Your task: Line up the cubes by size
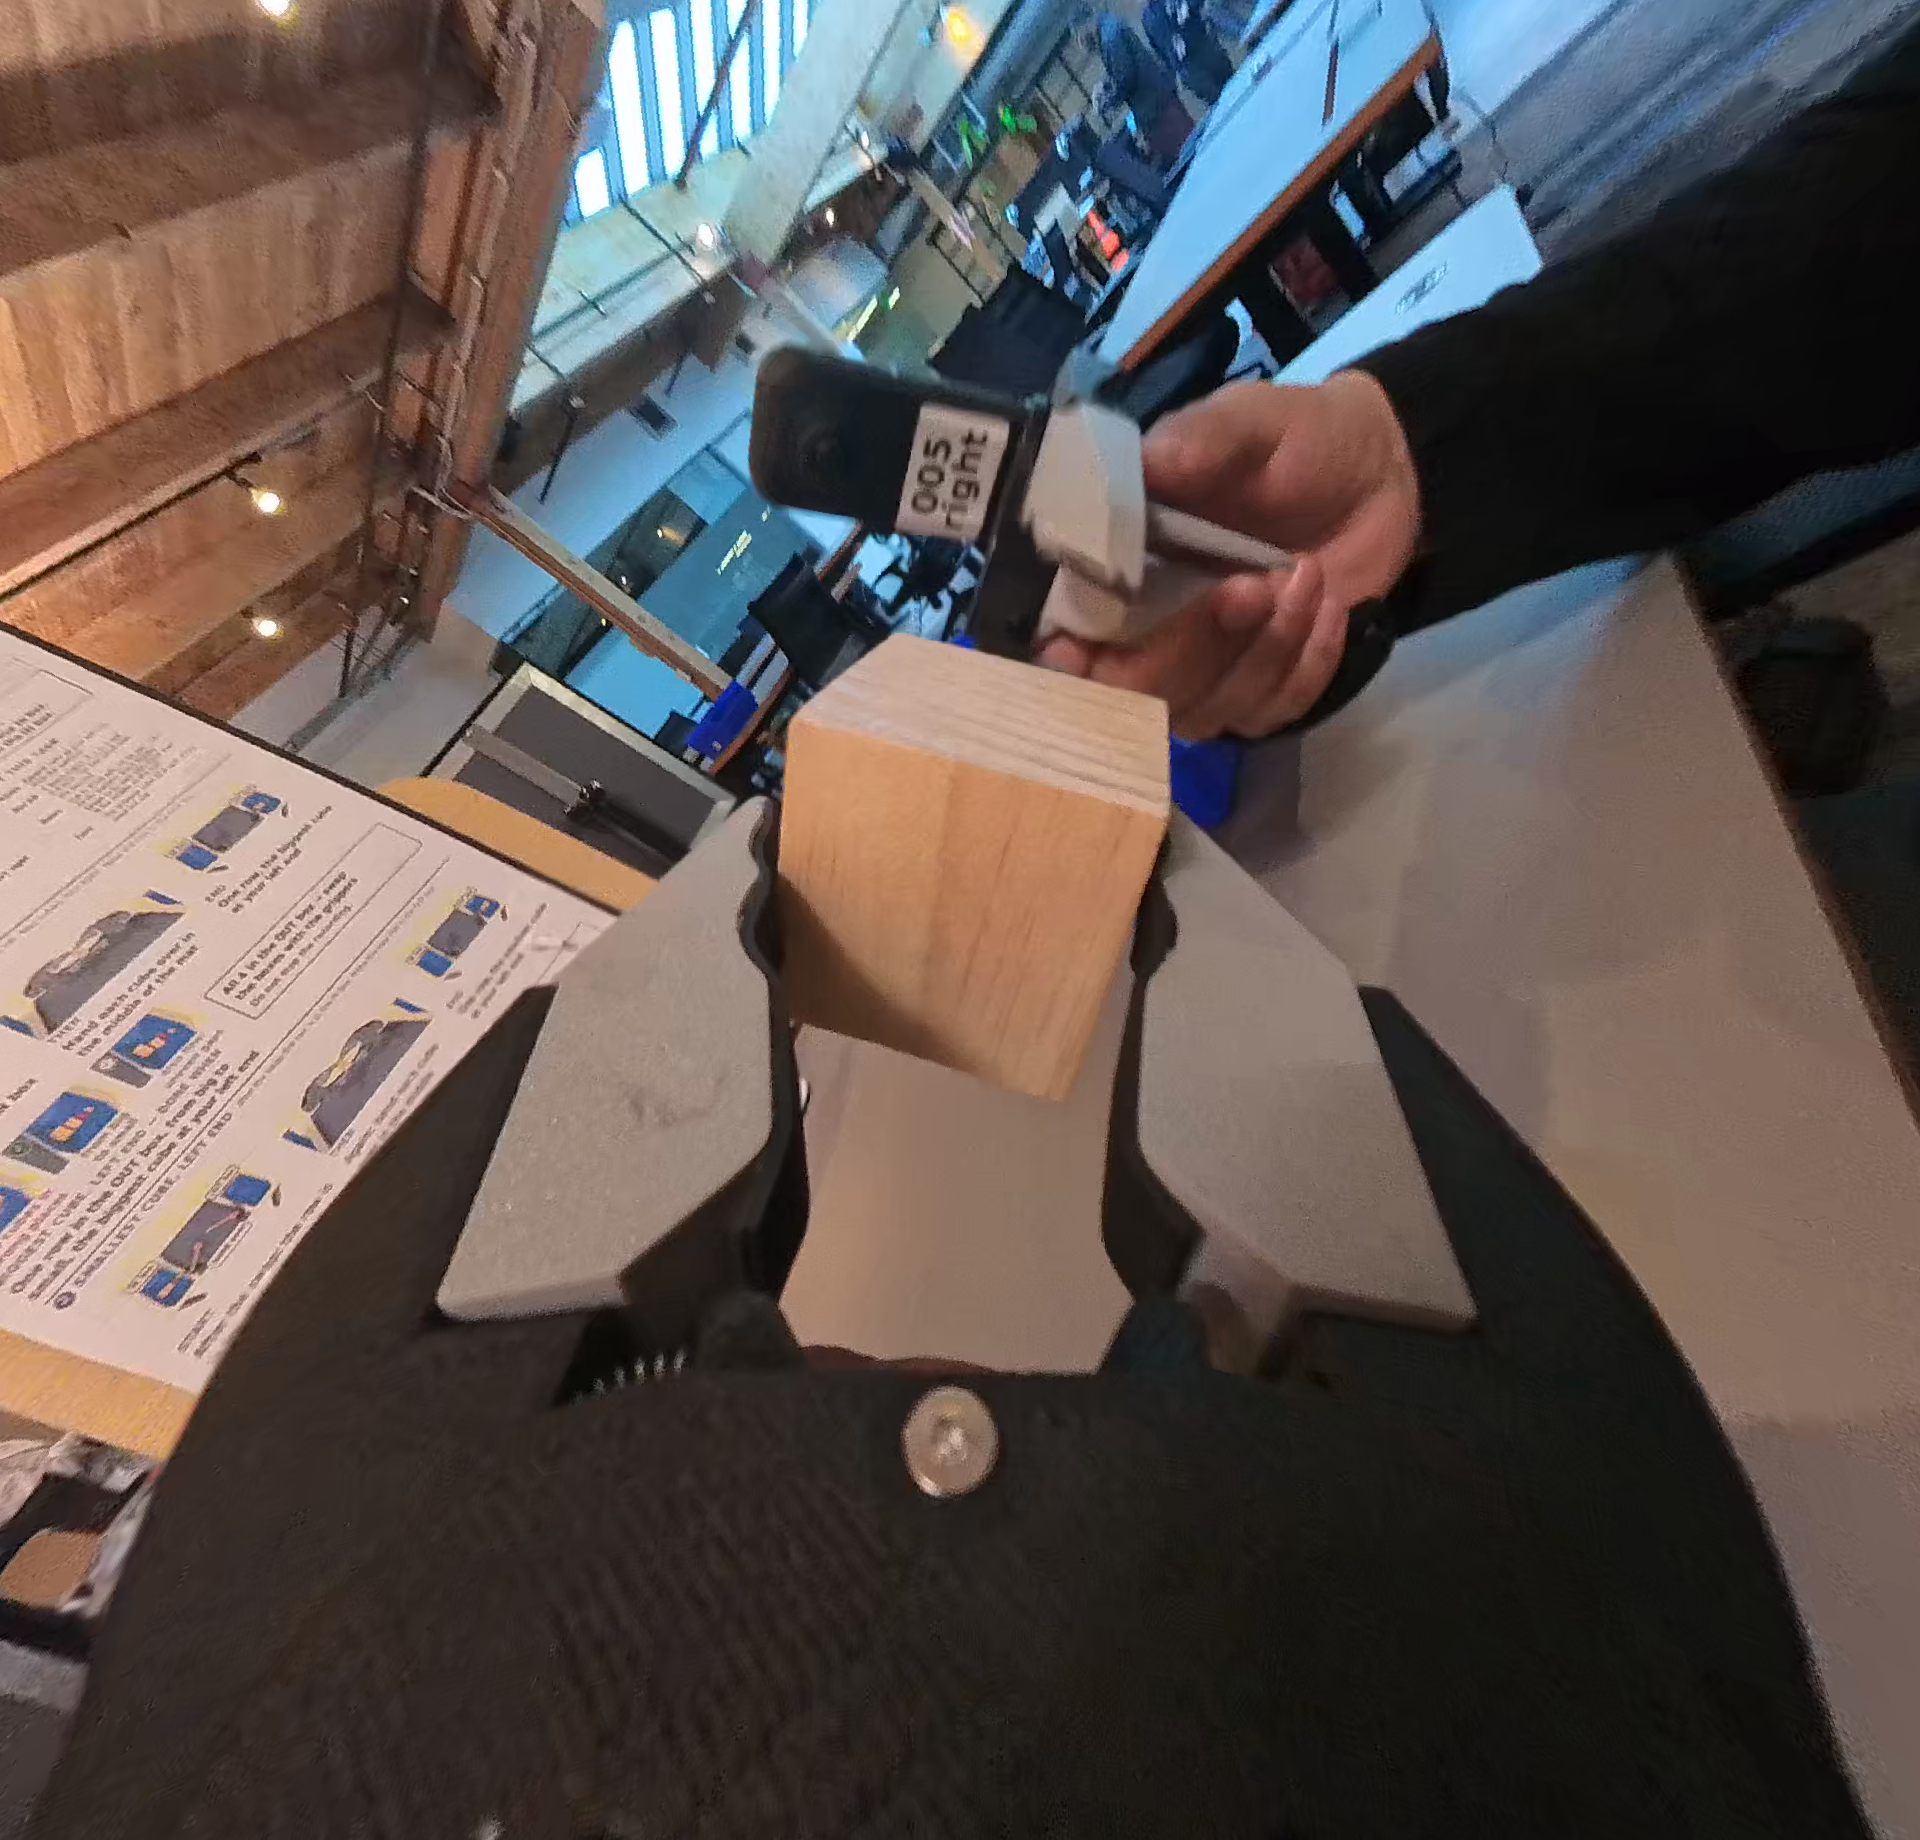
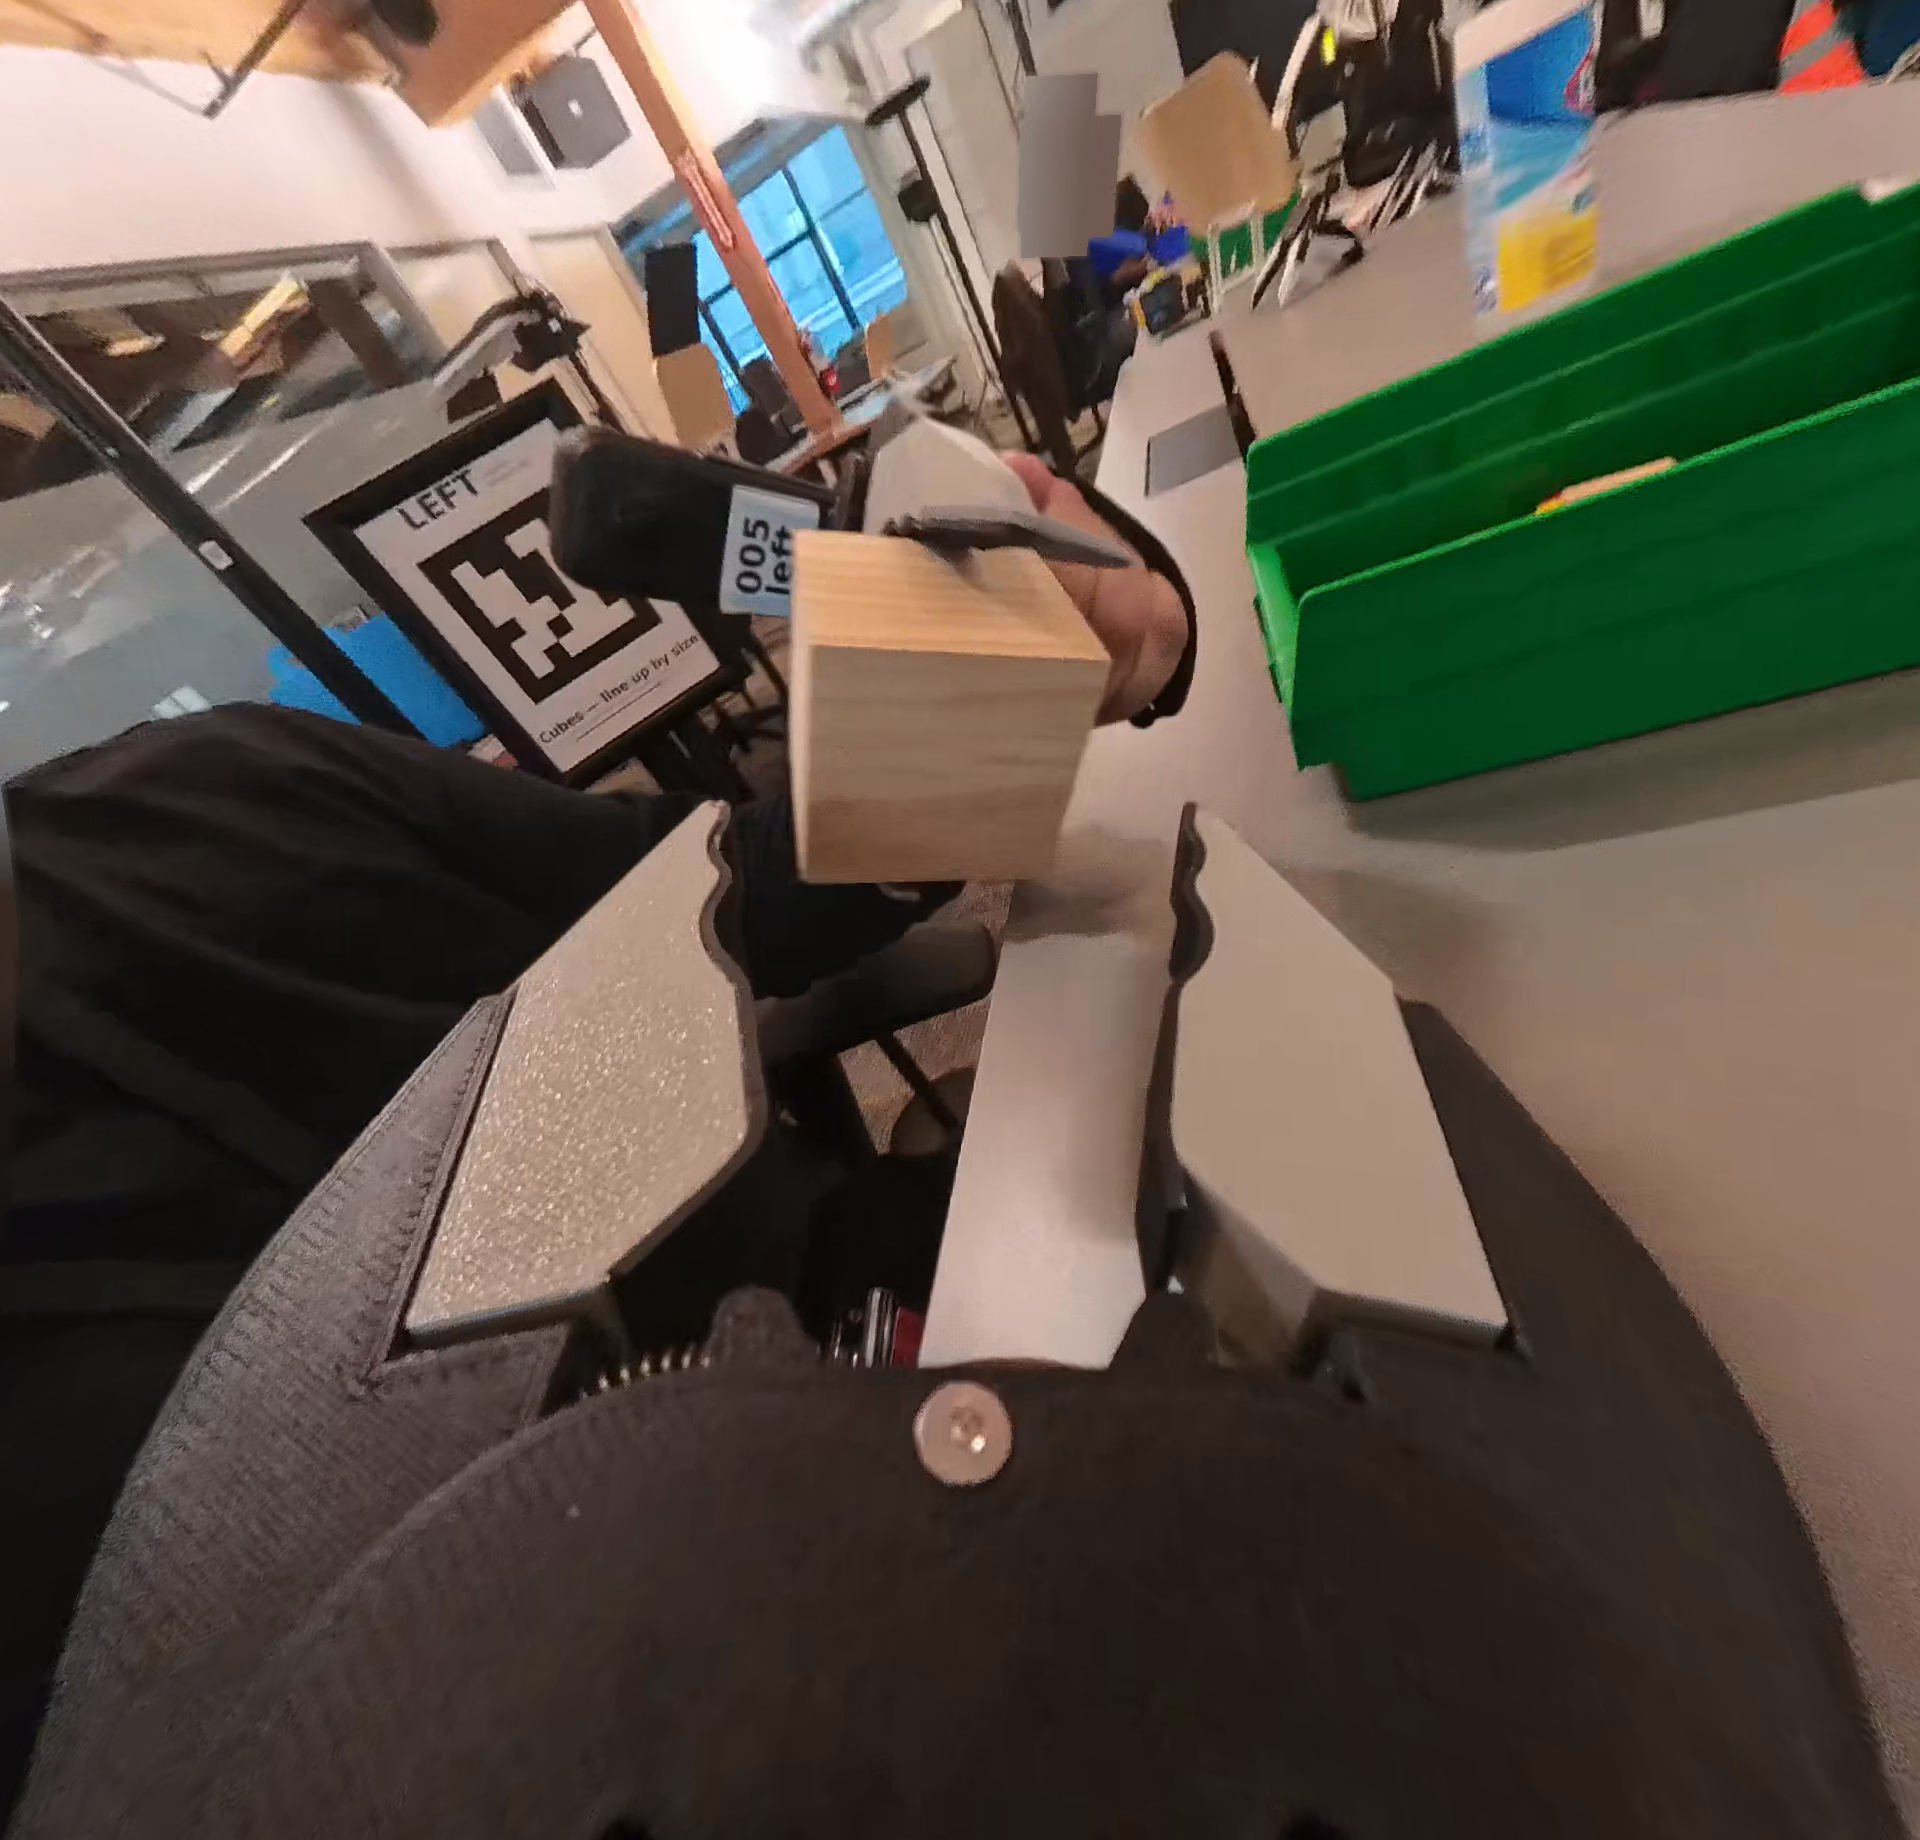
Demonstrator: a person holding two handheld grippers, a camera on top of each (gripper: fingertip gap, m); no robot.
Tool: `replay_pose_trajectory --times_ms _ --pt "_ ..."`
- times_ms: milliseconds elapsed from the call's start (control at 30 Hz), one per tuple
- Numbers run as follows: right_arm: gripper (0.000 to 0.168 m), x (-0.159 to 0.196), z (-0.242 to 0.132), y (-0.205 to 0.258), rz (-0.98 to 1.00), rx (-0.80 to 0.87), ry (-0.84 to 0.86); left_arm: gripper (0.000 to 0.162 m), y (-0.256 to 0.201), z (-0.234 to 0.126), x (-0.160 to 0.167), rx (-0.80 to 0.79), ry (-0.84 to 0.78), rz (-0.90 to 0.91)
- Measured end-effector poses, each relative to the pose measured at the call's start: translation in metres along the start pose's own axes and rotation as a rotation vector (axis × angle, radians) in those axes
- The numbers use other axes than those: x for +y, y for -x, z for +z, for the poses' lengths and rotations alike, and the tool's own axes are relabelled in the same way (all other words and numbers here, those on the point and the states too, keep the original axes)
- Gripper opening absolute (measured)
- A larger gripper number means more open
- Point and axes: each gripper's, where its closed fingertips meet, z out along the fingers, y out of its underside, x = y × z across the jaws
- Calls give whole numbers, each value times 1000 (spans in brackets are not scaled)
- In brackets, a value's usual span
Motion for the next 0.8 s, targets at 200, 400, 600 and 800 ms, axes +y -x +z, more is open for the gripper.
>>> replay_pose_trajectory --times_ms 200,400,600,800 --pt "54 -6 15 10 130 -118 -43 67 0 -1 -7 -31 -55 13" --pt "58 -11 26 17 156 -184 -82 66 -11 -4 -11 29 -76 4" --pt "58 -15 27 11 118 -112 -83 66 -7 0 -5 -5 -42 8" --pt "57 -16 17 4 118 -42 -73 66 -5 7 -1 -43 -15 1"
